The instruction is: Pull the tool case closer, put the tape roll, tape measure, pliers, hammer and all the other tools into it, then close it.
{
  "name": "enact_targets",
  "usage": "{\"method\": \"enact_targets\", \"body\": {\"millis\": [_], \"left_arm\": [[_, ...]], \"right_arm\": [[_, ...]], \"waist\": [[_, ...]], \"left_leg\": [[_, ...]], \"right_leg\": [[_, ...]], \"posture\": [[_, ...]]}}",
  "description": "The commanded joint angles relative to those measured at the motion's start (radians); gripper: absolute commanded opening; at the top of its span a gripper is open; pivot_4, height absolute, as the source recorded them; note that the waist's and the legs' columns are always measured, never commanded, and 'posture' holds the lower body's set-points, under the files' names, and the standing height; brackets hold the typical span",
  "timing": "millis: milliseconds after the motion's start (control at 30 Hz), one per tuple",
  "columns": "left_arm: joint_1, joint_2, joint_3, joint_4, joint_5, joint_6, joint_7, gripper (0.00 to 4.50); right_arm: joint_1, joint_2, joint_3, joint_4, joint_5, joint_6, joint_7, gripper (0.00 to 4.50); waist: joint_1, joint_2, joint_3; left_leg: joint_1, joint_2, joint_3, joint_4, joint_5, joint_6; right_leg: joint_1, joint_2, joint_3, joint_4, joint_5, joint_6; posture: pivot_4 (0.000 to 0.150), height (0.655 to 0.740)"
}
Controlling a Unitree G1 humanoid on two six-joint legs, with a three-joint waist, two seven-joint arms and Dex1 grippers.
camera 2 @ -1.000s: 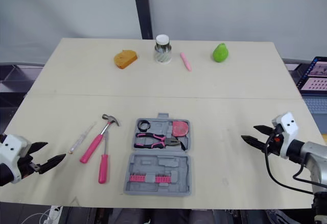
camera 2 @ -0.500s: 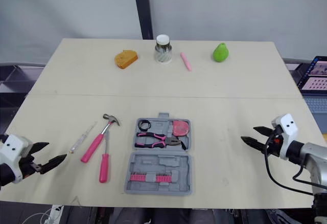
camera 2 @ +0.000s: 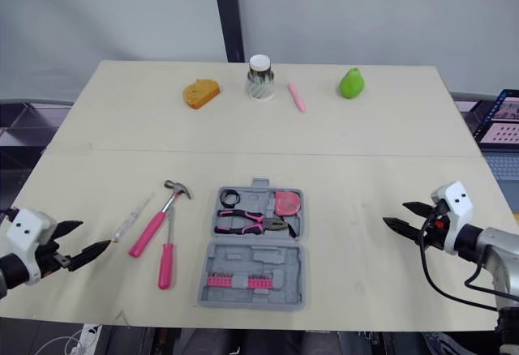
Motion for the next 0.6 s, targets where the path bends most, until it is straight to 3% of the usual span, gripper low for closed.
{"method": "enact_targets", "body": {"millis": [33,133,267,467,533,600], "left_arm": [[0.013,-0.037,0.045,-0.064,-0.039,0.023,0.04,4.5],[0.047,-0.114,0.099,-0.194,-0.093,0.072,0.107,4.5],[0.118,-0.292,0.121,-0.484,-0.201,0.2,0.281,4.5],[0.196,-0.587,-0.04,-0.815,-0.184,0.363,0.623,4.5],[0.215,-0.633,-0.09,-0.857,-0.142,0.397,0.697,4.5],[0.23,-0.684,-0.145,-0.895,-0.132,0.428,0.758,4.5]], "right_arm": [[-0.021,0.003,-0.019,-0.029,0.028,-0.013,0.009,3.87],[-0.042,-0.01,-0.012,-0.082,0.057,0.023,0.041,3.87],[-0.128,-0.017,0.042,-0.193,0.114,0.118,0.08,3.87],[-0.315,-0.006,0.226,-0.316,0.141,0.226,0.156,3.87],[-0.372,0.0,0.279,-0.327,0.144,0.249,0.182,4.42],[-0.426,0.004,0.332,-0.338,0.151,0.268,0.22,4.48]], "waist": [[0.0,0.0,0.0],[-0.001,0.0,0.001],[-0.004,-0.002,0.002],[0.013,-0.003,0.002],[0.024,-0.003,0.002],[0.029,-0.003,0.002]], "left_leg": [[0.0,0.0,0.0,0.0,0.0,0.0],[0.0,0.0,0.001,0.0,0.0,0.0],[0.001,0.002,0.004,0.0,-0.002,0.001],[0.002,0.002,0.005,0.003,-0.003,0.002],[0.0,0.004,0.004,0.006,-0.003,0.001],[0.0,0.004,0.004,0.007,-0.003,0.001]], "right_leg": [[0.0,0.0,0.0,0.0,0.0,0.0],[0.0,0.0,0.002,0.0,0.0,0.0],[0.0,0.001,0.005,-0.001,0.001,0.001],[0.001,0.005,0.016,-0.004,0.002,0.003],[0.001,0.01,0.02,-0.005,0.003,0.003],[0.001,0.011,0.021,-0.006,0.003,0.003]], "posture": [[0.15,0.74],[0.15,0.74],[0.15,0.74],[0.15,0.74],[0.15,0.74],[0.15,0.74]]}}
